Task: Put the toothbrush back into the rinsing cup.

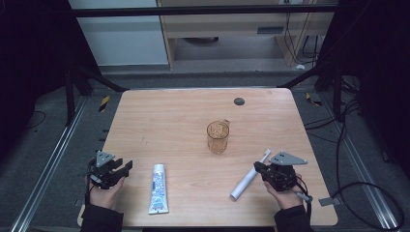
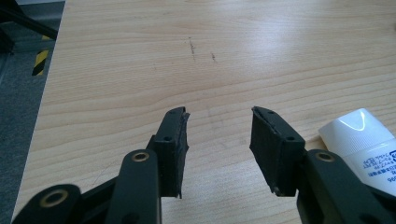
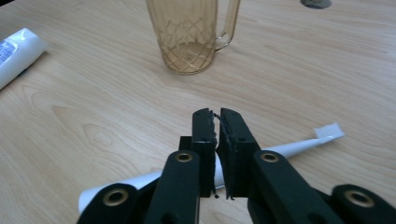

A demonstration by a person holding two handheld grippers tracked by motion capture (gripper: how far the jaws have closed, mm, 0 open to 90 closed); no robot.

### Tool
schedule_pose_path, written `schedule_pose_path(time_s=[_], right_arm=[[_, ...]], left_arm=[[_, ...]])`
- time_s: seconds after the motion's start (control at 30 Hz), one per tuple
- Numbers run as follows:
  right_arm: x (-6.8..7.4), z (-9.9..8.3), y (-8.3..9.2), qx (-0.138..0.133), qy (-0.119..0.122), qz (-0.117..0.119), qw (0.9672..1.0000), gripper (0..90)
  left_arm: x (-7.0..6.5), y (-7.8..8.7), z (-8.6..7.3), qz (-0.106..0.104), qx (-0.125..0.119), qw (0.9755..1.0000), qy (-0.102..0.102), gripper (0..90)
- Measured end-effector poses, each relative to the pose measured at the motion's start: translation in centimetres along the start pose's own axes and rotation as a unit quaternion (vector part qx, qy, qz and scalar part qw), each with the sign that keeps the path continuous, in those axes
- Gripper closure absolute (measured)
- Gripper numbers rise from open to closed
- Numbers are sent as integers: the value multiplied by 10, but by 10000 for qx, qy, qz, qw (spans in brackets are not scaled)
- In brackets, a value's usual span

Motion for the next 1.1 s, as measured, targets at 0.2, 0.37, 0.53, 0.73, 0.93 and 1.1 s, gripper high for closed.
schedule_pose_path(time_s=[0.2,0.37,0.53,0.73,0.93,1.1], right_arm=[[10,-2,-5,71,51,163,9998,900],[22,-7,-13,205,164,291,9992,900],[33,-14,-23,377,225,416,9982,900],[38,-18,-28,480,274,486,9973,900],[42,-23,-32,618,331,550,9960,900],[41,-26,-34,696,362,548,9954,900]], left_arm=[[-1,-1,0,-6,17,10000,-17,551],[-1,-1,0,11,33,10000,-47,549],[-3,-2,-1,6,56,10000,-76,547],[-3,-3,-1,3,80,9999,-82,544],[-3,-3,-2,3,97,9999,-98,541],[-3,-3,-2,7,100,9999,-94,539]])
Point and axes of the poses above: each handheld gripper's, and its own axes: y roughly backward along the jaws, z roughly out of its top, x roughly to its left, the point moved 8 cm from there along -y, roughly forward along the jaws, and after that the axes turned 5 degrees about -z, right-handed, at the moved point
